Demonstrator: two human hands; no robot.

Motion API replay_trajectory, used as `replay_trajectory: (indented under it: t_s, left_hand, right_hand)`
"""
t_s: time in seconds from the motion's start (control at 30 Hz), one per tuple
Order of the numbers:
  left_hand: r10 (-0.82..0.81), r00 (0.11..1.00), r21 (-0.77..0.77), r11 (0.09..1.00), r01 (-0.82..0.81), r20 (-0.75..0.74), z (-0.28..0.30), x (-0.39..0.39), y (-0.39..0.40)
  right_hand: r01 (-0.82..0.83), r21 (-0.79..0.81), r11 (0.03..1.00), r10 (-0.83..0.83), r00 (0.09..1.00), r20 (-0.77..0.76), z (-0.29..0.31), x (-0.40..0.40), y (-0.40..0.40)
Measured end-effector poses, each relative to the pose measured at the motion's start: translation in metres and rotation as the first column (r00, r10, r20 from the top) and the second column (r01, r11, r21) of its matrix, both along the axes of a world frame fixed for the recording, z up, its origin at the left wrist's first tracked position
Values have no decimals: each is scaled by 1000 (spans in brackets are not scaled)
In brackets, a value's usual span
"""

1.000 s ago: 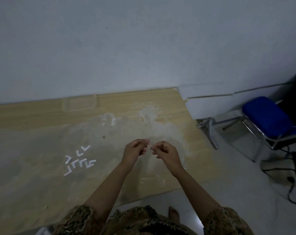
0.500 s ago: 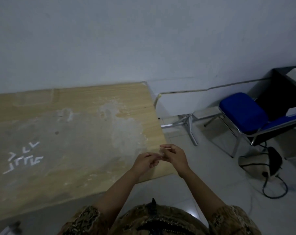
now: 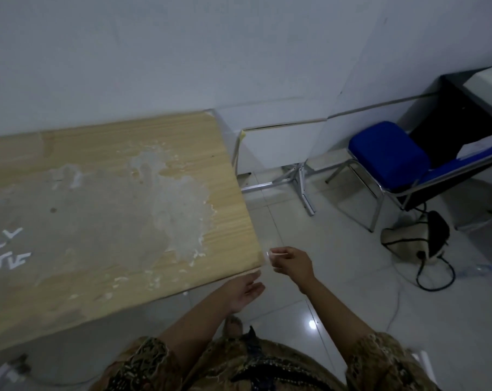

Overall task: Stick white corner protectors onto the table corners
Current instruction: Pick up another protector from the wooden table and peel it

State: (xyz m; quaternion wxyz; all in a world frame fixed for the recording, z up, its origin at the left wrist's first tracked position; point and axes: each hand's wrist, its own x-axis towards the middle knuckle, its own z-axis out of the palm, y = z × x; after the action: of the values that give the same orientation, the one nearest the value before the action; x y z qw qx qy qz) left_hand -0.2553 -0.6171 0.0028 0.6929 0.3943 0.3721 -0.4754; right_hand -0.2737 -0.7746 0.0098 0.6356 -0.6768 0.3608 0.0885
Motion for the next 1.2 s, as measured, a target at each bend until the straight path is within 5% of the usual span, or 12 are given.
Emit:
replay_trajectory:
  t_s: [0.3, 0.57, 0.9, 1.2]
  left_hand:
    - [242, 969, 18, 970, -243, 47, -32, 3, -15]
    - [253, 948, 55, 962, -268, 193, -37, 8, -25]
    - [335, 931, 98, 931, -350, 141, -40, 7, -27]
    - [206, 966, 178, 956, -233, 157, -44, 5, -31]
  right_hand:
    - [-31, -44, 999, 28, 998, -53, -17, 9, 3]
    - [-65, -104, 992, 57, 996, -73, -24, 11, 7]
    - [69, -135, 988, -79, 995, -66, -26, 14, 12]
    - [60, -191, 980, -93, 981, -169, -25, 22, 16]
